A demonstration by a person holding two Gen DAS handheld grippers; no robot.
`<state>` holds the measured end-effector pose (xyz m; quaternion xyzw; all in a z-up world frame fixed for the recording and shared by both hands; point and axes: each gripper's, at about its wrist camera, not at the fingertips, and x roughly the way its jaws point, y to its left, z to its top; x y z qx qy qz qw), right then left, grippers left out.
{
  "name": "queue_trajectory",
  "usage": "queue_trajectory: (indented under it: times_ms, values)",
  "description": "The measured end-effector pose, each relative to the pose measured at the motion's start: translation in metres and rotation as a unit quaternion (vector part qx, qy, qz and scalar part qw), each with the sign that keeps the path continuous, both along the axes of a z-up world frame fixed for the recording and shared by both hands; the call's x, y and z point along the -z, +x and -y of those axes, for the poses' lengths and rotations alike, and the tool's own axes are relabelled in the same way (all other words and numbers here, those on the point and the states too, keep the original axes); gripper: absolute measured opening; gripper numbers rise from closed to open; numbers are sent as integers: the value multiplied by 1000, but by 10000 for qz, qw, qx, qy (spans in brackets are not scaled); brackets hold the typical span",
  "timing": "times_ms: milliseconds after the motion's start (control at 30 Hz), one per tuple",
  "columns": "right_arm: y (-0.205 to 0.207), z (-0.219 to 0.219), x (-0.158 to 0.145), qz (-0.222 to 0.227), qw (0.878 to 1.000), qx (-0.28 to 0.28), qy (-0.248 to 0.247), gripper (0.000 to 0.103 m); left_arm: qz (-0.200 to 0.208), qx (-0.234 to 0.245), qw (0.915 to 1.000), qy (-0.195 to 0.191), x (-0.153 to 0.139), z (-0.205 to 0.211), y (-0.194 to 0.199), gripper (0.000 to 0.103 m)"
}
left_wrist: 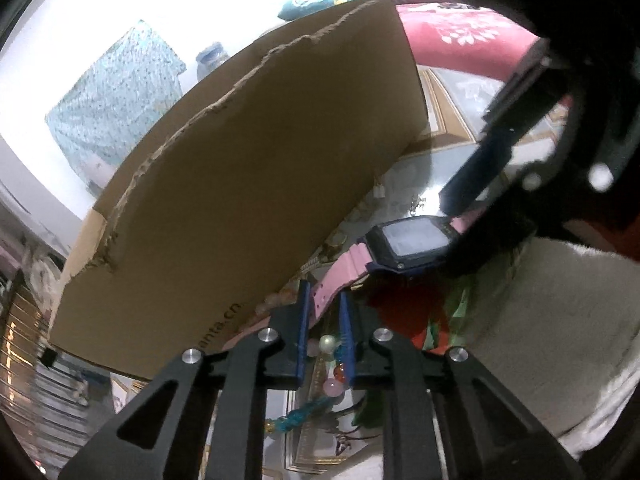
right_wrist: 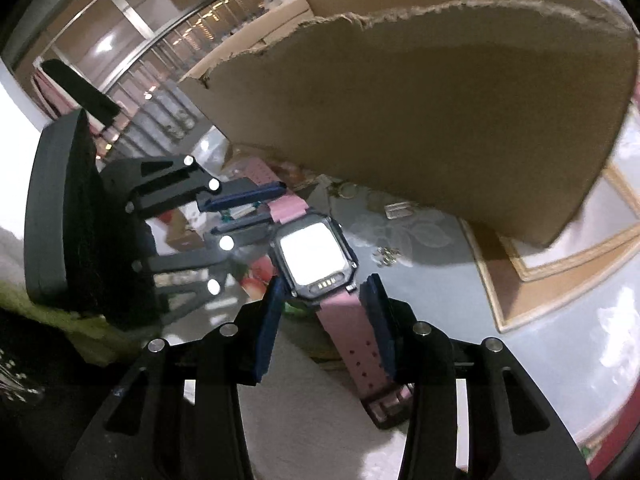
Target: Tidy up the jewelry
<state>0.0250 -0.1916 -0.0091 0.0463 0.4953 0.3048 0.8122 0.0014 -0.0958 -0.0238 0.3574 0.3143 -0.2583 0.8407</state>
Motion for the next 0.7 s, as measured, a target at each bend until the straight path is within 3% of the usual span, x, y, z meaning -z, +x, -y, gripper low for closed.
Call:
queue_trajectory:
  times_ms: [133,233,367,500,533,600,700]
  values:
    - [-21,-8,-4,483,9968,107,-620,41,-210,-53,9996,-165,-5,-1,8,13]
    - [-37,-20,-5,1008,9878,150,-1178,41,-386,-102,9988,-296,-8,-1,15,12]
    - [-46,-33,2,1326,9772,249,-1637,38,-624,-155,9968,-484,-14,-4,23,12]
    - [-52,-41,9,1622,9628,510,-2098,26,-907,-266,9927,-754,-15,-8,20,12]
    - [-53,-40,7,1655,9618,620,-2090,26,-936,-282,9918,-822,-17,-10,21,11]
    - [-56,-38,4,1706,9594,816,-2091,8,-985,-321,9902,-936,-21,-13,22,8]
    - [-60,-27,1,1732,9573,1138,-2014,2,-1070,-302,9880,-1073,-24,-15,20,6]
